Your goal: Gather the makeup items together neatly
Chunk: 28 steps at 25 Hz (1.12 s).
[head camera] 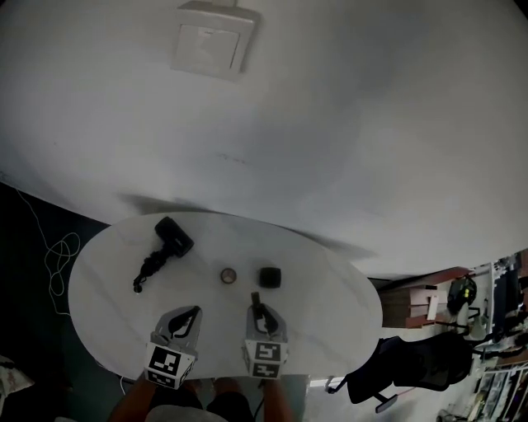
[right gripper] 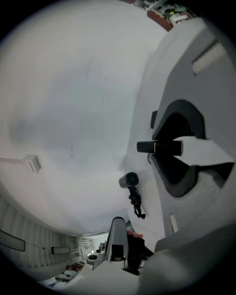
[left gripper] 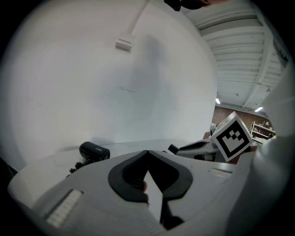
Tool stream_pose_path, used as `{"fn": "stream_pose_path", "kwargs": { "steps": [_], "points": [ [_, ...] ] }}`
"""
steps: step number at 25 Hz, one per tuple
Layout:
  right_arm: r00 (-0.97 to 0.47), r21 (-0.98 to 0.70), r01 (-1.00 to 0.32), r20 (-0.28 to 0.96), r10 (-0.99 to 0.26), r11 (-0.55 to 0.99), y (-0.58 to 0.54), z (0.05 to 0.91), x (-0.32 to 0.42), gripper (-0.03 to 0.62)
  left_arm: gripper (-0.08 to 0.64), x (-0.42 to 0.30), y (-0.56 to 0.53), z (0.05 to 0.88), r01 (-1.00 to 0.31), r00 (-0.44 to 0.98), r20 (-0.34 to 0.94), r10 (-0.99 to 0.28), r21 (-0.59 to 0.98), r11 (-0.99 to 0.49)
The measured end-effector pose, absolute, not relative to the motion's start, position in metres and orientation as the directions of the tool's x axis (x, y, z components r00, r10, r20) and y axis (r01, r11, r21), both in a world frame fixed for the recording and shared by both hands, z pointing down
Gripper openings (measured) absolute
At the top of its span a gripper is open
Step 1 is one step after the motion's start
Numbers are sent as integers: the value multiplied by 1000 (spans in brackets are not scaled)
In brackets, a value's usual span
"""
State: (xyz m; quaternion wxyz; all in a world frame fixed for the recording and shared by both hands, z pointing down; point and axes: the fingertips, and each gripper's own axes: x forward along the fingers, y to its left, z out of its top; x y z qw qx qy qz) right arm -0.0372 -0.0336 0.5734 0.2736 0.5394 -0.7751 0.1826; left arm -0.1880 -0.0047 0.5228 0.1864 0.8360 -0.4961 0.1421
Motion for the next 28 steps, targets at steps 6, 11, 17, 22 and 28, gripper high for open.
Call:
{"fn": "stream_pose_path", "kwargs": {
  "steps": [6, 11, 17, 22, 28],
  "points": [
    [-189, 19, -967, 620, -762, 255, -10, 569, 10, 103, 11, -148, 3, 523, -839, 536, 418, -734, 165, -519],
    [-136, 18, -982, 632, -763, 190, 13, 577, 44, 103, 11, -117, 14, 528, -807, 579, 421, -698, 175, -564],
    [-96, 20, -989, 658, -747, 145, 35, 594, 69, 103, 11, -92, 24, 538, -780, 610, 437, -661, 183, -598],
    [-92, -1, -992, 677, -730, 125, 46, 614, 78, 103, 11, -84, 34, 556, -775, 609, 477, -634, 187, -604],
    [-105, -28, -992, 706, -700, 120, 55, 643, 81, 103, 11, -86, 43, 586, -785, 589, 526, -614, 190, -590]
  ]
}}
